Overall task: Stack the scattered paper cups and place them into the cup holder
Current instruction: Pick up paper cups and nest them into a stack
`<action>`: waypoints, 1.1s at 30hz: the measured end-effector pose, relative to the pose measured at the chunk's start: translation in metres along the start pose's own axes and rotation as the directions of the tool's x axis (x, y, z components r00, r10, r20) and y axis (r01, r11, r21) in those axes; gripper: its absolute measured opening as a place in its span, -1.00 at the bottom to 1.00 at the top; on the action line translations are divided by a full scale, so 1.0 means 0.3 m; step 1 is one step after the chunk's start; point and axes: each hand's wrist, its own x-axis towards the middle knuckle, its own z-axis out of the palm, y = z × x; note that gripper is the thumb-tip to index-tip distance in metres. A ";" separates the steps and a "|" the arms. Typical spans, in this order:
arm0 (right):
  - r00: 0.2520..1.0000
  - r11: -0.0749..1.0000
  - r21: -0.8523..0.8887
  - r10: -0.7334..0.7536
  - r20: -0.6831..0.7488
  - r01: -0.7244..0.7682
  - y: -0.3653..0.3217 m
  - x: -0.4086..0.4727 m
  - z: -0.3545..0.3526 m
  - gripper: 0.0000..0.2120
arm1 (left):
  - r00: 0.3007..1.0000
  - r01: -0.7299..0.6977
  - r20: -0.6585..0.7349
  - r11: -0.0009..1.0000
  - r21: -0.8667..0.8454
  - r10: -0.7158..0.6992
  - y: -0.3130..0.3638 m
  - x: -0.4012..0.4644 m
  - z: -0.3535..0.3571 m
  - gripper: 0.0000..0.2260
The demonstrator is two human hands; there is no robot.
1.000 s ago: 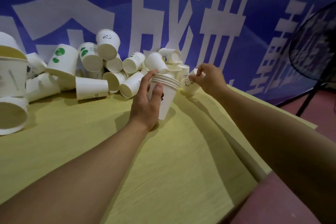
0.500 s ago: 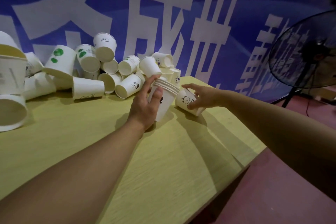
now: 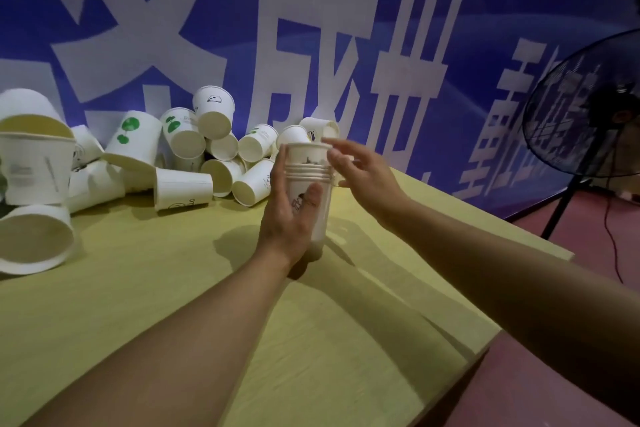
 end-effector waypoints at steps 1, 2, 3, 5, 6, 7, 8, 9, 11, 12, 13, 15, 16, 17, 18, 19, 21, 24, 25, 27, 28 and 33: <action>1.000 0.999 -0.045 -0.010 0.005 0.010 0.010 -0.002 0.016 -0.64 | 0.999 0.008 -0.038 1.000 -0.014 -0.008 -0.003 0.005 -0.002 -0.35; 1.000 0.997 -0.077 -0.008 0.022 0.009 0.020 -0.003 0.029 -0.64 | 0.997 0.021 -0.074 0.999 -0.034 -0.023 -0.005 0.010 -0.005 -0.35; 0.999 0.995 -0.096 0.000 0.049 0.004 0.028 0.001 0.039 -0.64 | 0.993 0.035 -0.106 0.998 -0.057 -0.041 -0.010 0.015 -0.008 -0.36; 0.995 0.993 -0.118 0.004 0.099 0.008 0.041 0.020 0.044 -0.65 | 0.983 0.071 -0.165 0.993 -0.092 -0.085 -0.014 0.021 -0.011 -0.39; 0.994 0.989 -0.145 -0.010 0.107 0.026 0.046 0.038 0.042 -0.65 | 0.976 0.084 -0.194 0.992 -0.097 -0.101 -0.015 0.023 -0.012 -0.42; 0.995 0.982 -0.183 -0.028 0.097 0.045 0.054 0.063 0.039 -0.66 | 0.969 0.093 -0.222 0.991 -0.097 -0.113 -0.014 0.024 -0.013 -0.45; 0.997 0.973 -0.226 -0.036 0.069 0.051 0.063 0.095 0.034 -0.66 | 0.961 0.102 -0.248 0.991 -0.090 -0.122 -0.014 0.025 -0.014 -0.49; 0.999 0.962 -0.270 -0.037 0.025 0.042 0.074 0.133 0.030 -0.66 | 0.953 0.115 -0.272 0.990 -0.083 -0.133 -0.014 0.026 -0.018 -0.55; 0.996 0.940 -0.342 -0.039 -0.077 0.010 0.103 0.222 0.020 -0.65 | 0.935 0.167 -0.301 0.982 -0.091 -0.187 -0.016 0.034 -0.025 -0.65; 0.991 0.931 -0.366 -0.040 -0.125 -0.009 0.120 0.270 0.016 -0.65 | 0.925 0.195 -0.310 0.974 -0.115 -0.222 -0.020 0.039 -0.029 -0.67; 0.986 0.920 -0.392 -0.042 -0.164 -0.026 0.138 0.317 0.011 -0.64 | 0.916 0.210 -0.317 0.967 -0.143 -0.245 -0.024 0.043 -0.032 -0.69; 0.978 0.895 -0.441 -0.037 -0.206 -0.059 0.172 0.403 0.004 -0.63 | 0.911 0.218 -0.316 0.960 -0.175 -0.264 -0.027 0.050 -0.032 -0.73; 0.976 0.886 -0.458 -0.033 -0.217 -0.071 0.186 0.440 0.003 -0.62 | 0.914 0.219 -0.306 0.959 -0.181 -0.266 -0.029 0.052 -0.030 -0.74; 0.975 0.881 -0.466 -0.027 -0.222 -0.082 0.200 0.475 0.004 -0.60 | 0.917 0.221 -0.295 0.958 -0.183 -0.268 -0.031 0.054 -0.028 -0.77; 0.975 0.879 -0.467 -0.016 -0.223 -0.093 0.213 0.508 0.007 -0.58 | 0.920 0.223 -0.284 0.957 -0.186 -0.270 -0.031 0.053 -0.027 -0.79; 0.975 0.882 -0.460 -0.002 -0.220 -0.102 0.225 0.537 0.011 -0.56 | 0.923 0.225 -0.273 0.955 -0.191 -0.272 -0.032 0.054 -0.028 -0.81; 0.979 0.890 -0.441 0.031 -0.201 -0.118 0.250 0.587 0.020 -0.52 | 0.929 0.231 -0.244 0.951 -0.206 -0.278 -0.034 0.056 -0.028 -0.78; 0.984 0.895 -0.432 0.040 -0.172 -0.112 0.288 0.639 0.035 -0.52 | 0.946 0.223 -0.185 0.948 -0.229 -0.267 -0.034 0.056 -0.024 -0.62; 0.985 0.897 -0.429 0.037 -0.171 -0.109 0.297 0.653 0.040 -0.54 | 0.950 0.226 -0.163 0.948 -0.224 -0.265 -0.030 0.054 -0.021 -0.58; 0.982 0.899 -0.421 0.039 -0.187 -0.116 0.310 0.674 0.047 -0.58 | 0.956 0.233 -0.131 0.949 -0.211 -0.264 -0.024 0.050 -0.019 -0.56; 0.979 0.897 -0.423 0.047 -0.196 -0.128 0.312 0.680 0.048 -0.60 | 0.957 0.235 -0.123 0.950 -0.204 -0.263 -0.025 0.049 -0.020 -0.56; 0.968 0.917 -0.388 -0.011 -0.249 -0.089 0.272 0.652 0.019 -0.57 | 0.964 0.225 -0.106 0.961 -0.161 -0.244 -0.020 0.044 -0.024 -0.55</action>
